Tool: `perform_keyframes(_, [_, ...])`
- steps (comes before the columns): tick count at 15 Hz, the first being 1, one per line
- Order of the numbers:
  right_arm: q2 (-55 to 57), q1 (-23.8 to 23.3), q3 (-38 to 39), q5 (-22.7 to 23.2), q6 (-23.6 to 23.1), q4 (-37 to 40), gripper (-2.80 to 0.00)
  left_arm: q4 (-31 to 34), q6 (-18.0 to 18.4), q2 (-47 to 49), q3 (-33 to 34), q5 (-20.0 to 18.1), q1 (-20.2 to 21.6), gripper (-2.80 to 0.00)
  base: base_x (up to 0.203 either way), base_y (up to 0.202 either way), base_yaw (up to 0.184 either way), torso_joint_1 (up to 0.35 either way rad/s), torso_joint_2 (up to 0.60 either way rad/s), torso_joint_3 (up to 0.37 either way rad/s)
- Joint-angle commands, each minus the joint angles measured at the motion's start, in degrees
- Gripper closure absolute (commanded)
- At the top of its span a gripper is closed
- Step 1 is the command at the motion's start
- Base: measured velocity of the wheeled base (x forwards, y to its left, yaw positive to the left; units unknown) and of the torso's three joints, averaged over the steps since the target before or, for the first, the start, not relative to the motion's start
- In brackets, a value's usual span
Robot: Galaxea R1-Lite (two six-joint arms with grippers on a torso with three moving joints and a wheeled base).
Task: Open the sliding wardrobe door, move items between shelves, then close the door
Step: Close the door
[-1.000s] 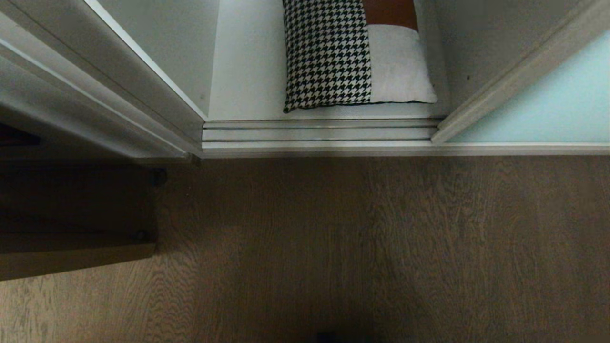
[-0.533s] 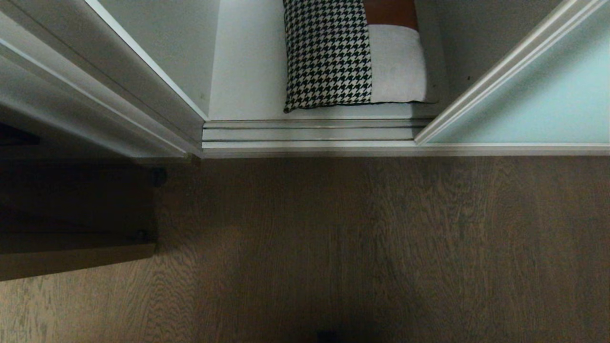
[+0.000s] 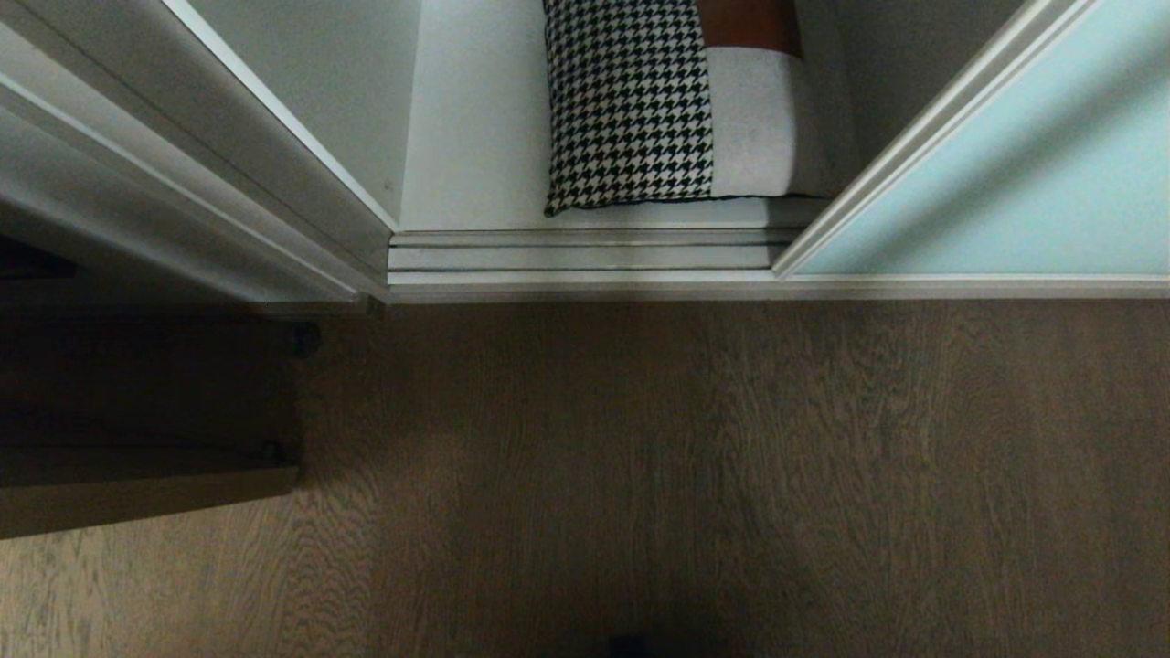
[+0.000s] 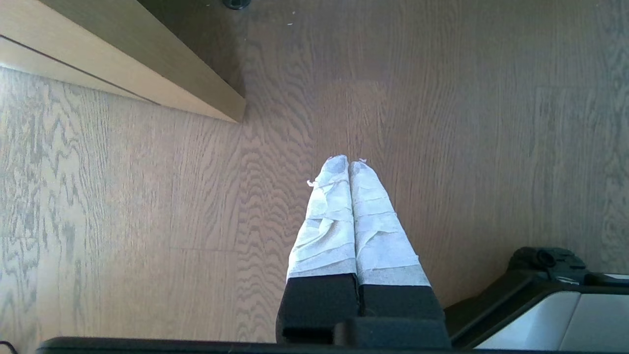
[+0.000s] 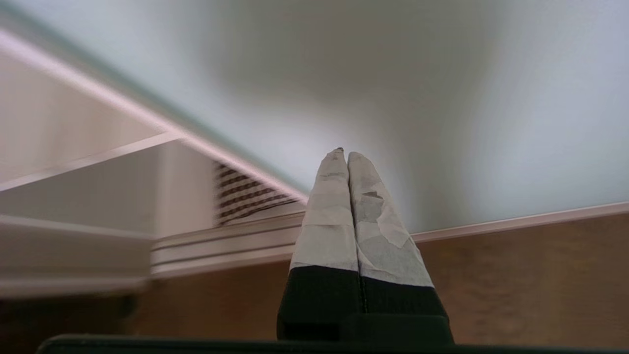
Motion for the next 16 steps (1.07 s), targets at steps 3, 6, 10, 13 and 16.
perform_keyframes(3, [0.37,8.65,-0.47,-0.19,1.65,-0.15,0.0,-0.01,-0.01,-0.01,0.0,-0.04,0.05,0.0,0.0,0.0,0.0,0.0,0.0,0.0])
perform_keyframes(6, [2.24,13.1,-0.83,-1.7,3.49,-0.64,0.0,-0.01,-0.01,-0.01,0.0,0.03,-0.02,0.0,0.0,0.0,0.0,0.0,0.0,0.0])
perform_keyframes(10, [6.52,13.16,-0.86,-4.87,6.79,-5.06,0.0,-0.01,-0.01,-0.01,0.0,0.03,-0.03,0.0,0.0,0.0,0.0,0.0,0.0,0.0])
perform_keyframes(13, [8.6,12.53,-1.47,-5.49,8.11,-6.35,0.0,-0.01,-0.01,-0.01,0.0,0.03,0.05,0.0,0.0,0.0,0.0,0.0,0.0,0.0])
perform_keyframes(16, [9.94,11.84,-1.98,-5.49,9.28,-6.81,0.0,-0.01,-0.01,-0.01,0.0,0.03,0.05,0.0,0.0,0.0,0.0,0.0,0.0,0.0])
